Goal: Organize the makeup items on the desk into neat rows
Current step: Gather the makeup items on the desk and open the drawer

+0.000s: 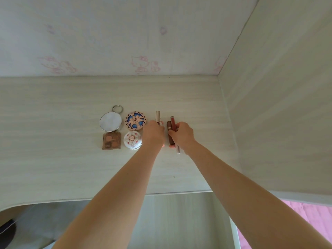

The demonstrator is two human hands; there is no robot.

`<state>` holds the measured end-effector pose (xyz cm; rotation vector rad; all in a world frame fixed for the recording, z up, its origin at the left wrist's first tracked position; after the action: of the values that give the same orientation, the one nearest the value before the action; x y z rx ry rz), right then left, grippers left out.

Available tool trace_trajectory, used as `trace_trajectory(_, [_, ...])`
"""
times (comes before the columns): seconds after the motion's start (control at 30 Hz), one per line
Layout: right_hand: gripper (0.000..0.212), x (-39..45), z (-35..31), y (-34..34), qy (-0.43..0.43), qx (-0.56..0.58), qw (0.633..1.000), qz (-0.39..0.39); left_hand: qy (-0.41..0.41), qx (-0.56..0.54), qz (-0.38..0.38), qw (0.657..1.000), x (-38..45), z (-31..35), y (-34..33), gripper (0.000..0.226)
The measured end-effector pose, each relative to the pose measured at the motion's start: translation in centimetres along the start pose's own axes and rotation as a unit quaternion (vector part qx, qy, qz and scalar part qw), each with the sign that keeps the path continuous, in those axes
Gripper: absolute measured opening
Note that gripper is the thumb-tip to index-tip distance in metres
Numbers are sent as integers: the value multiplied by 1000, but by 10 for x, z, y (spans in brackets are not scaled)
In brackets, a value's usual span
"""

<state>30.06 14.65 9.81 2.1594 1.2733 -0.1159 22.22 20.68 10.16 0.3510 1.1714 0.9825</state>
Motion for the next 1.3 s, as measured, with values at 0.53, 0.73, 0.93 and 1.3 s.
trace_trajectory(0.53, [17, 14, 16, 2, 14, -90, 996, 27, 11, -49, -12, 999, 0, -15, -3, 15])
trace_trajectory(0.73, [17, 15, 19, 3, 32, -116, 992, 33, 5, -6, 32, 999, 4, -17, -5, 16])
trace_trajectory(0.93, [14, 14, 17, 1, 43, -122, 991, 36, -6, 2, 61, 998, 10, -19, -13, 19])
trace_trajectory(1.3, [24, -1, 16, 13, 69, -138, 988, 10, -72, 38, 96, 992, -6, -25, -8, 16])
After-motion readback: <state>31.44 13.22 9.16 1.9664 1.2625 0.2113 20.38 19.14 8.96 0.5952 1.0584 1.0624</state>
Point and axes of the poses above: each hand's wrist, its own x-axis towards the middle knuckle, its own y-axis out of the back of the hand, z = x × y, the point moved 1 cm from there along x, towards the middle knuckle, and after that the axes turned 14 degrees about y, right-handed, at the moved point
